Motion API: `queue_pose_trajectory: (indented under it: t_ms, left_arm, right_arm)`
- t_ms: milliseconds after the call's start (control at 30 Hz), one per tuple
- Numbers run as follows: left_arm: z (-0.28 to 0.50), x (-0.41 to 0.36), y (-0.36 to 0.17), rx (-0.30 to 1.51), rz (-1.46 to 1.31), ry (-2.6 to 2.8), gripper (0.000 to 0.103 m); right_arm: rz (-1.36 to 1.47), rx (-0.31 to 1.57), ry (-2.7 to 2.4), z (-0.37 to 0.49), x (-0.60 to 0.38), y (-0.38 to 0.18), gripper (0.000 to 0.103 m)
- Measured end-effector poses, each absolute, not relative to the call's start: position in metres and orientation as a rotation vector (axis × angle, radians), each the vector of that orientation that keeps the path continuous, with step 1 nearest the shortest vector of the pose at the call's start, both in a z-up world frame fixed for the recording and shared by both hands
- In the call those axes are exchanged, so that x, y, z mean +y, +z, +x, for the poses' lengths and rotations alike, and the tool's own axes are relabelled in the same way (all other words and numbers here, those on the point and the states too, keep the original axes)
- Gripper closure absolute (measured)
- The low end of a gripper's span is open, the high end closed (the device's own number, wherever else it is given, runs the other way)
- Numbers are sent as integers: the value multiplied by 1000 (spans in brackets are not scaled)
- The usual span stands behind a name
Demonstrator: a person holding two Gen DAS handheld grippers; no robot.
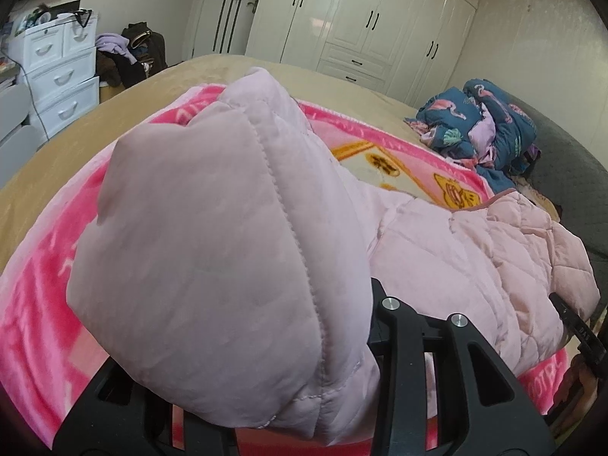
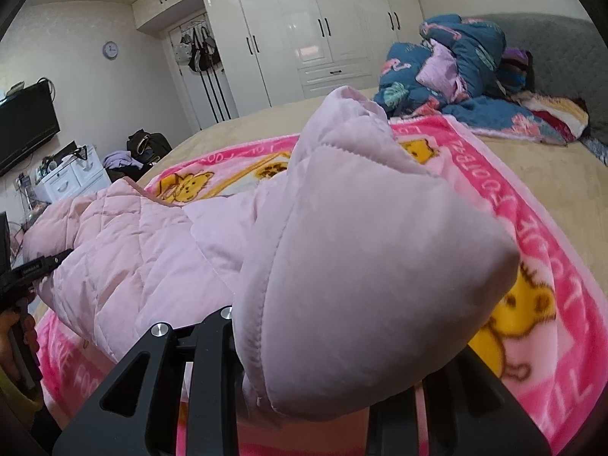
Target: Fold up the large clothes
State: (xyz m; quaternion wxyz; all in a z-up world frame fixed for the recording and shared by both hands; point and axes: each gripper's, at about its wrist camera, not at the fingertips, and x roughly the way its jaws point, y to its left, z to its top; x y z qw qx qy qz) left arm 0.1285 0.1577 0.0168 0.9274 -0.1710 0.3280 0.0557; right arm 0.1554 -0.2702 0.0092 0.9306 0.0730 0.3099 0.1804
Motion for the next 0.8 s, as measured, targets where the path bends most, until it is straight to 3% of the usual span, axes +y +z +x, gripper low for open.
queue_pose_trajectory:
  t_ms: [433,800]
  left_arm:
    - [115,170,-16,730,-386,117,68]
    - [117,171,-21,747,-395,130,64]
  right_arm:
    - [302,774,315,158,-285,-25,72]
    - [413,884,262,164,-296,-49,50]
